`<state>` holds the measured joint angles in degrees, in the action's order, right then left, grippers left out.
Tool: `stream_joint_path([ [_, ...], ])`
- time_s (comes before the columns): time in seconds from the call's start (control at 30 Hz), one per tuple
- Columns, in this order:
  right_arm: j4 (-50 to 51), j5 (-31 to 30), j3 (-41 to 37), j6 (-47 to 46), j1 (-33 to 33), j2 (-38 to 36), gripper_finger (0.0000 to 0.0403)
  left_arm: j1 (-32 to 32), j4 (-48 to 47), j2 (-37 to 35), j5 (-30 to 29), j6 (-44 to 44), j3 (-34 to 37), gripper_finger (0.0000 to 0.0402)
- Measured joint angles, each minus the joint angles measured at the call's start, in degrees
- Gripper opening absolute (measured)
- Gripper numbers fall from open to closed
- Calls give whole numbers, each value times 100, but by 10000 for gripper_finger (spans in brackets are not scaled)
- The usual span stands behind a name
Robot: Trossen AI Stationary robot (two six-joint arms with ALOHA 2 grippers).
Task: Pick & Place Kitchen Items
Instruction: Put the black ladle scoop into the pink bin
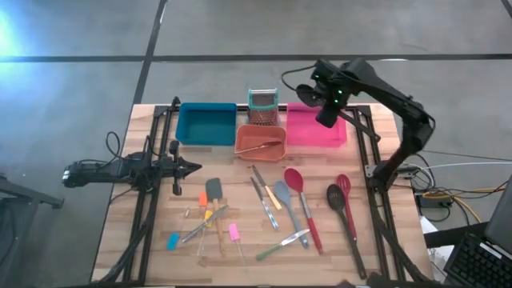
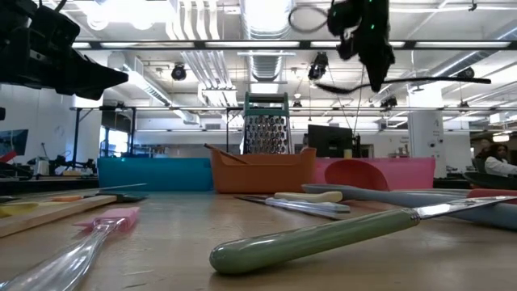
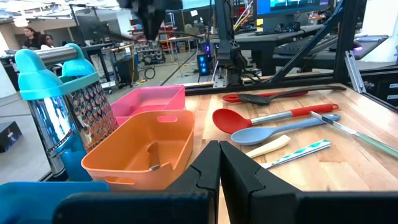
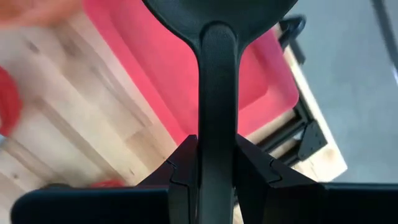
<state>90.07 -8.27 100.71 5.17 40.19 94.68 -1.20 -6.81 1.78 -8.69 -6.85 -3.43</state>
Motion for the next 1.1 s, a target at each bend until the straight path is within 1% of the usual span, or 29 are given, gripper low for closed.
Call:
stream_joint_path([
  [0.17,-3,238,-4,419,238,608,61,-1,0,0,2,0,-1,14],
  [0.3,-5,257,-8,671,380,1041,61,0,0,0,2,0,0,14],
  [0.47,-24,275,-63,850,538,1415,61,-1,-1,0,2,0,1,14],
  [0.57,-90,340,-72,869,617,1609,61,0,0,0,1,0,1,14],
  [0.7,-279,655,-87,859,696,1890,61,-1,-2,0,2,0,0,14],
  [1.1,-573,754,-225,902,847,2645,61,1,-2,-2,2,0,-1,14],
])
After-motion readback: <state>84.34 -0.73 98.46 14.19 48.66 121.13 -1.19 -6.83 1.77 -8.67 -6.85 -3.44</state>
